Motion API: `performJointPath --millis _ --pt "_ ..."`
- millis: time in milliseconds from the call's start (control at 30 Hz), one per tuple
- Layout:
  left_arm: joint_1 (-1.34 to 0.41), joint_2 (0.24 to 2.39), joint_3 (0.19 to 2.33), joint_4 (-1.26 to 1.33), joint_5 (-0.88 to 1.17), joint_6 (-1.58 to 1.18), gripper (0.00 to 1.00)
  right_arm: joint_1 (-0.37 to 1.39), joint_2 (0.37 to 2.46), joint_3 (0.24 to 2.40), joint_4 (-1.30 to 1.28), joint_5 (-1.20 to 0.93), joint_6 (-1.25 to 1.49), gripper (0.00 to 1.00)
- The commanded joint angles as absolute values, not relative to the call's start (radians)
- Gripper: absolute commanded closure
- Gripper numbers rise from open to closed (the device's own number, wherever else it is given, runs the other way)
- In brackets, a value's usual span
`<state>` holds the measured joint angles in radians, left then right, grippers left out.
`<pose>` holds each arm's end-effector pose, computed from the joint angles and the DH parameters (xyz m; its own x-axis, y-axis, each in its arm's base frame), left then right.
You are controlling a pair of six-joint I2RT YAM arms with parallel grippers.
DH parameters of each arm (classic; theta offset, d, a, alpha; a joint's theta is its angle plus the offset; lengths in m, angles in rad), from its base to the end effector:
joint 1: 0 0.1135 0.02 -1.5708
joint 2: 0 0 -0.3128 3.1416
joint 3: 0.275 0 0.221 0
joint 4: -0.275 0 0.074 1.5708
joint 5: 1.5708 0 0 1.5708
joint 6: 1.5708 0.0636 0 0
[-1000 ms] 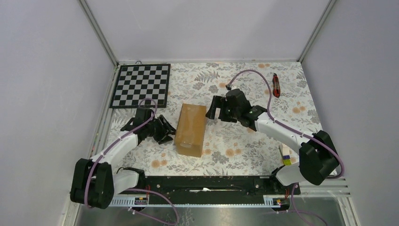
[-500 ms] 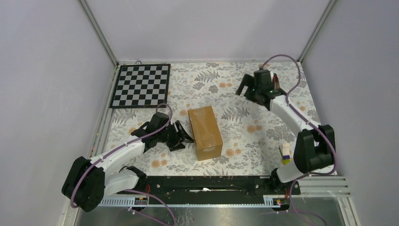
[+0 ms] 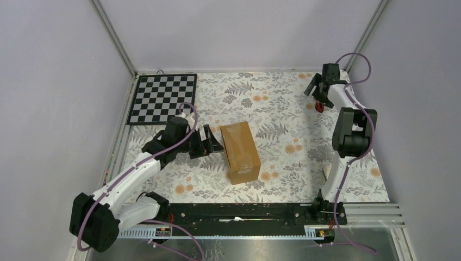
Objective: Unpack the express box
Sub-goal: Pick up the knife from the center of the board.
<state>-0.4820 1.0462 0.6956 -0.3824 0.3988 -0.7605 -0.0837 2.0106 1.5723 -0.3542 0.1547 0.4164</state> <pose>0.1500 -0.1064 0.2788 -0.9002 -0.2459 -0.3593 0.0861 0.7084 -0.7005 0.4649 -0.0488 0.2632 -0.5720 0.4490 -0.6865 0.4612 0.8681 0.1836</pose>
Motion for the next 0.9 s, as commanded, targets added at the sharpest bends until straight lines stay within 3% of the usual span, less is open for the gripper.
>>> performJointPath --millis 0,200,533,867 --pt "-0.473 0.979 0.767 -0.427 0.399 -0.659 0.10 -0.087 2.100 1.700 -0.426 0.256 0.313 0.01" --pt "-0.449 0.955 0.789 -0.473 0.414 -0.622 0.07 -0.104 2.195 1.789 -0.436 0.282 0.274 0.02" --pt "-0.420 0.933 0.877 -0.560 0.414 -0.561 0.01 -0.109 2.297 1.863 -0.461 0.232 0.220 0.18" --pt "-0.410 0.928 0.938 -0.589 0.430 -0.569 0.01 -0.109 2.317 1.837 -0.460 0.172 0.248 0.50"
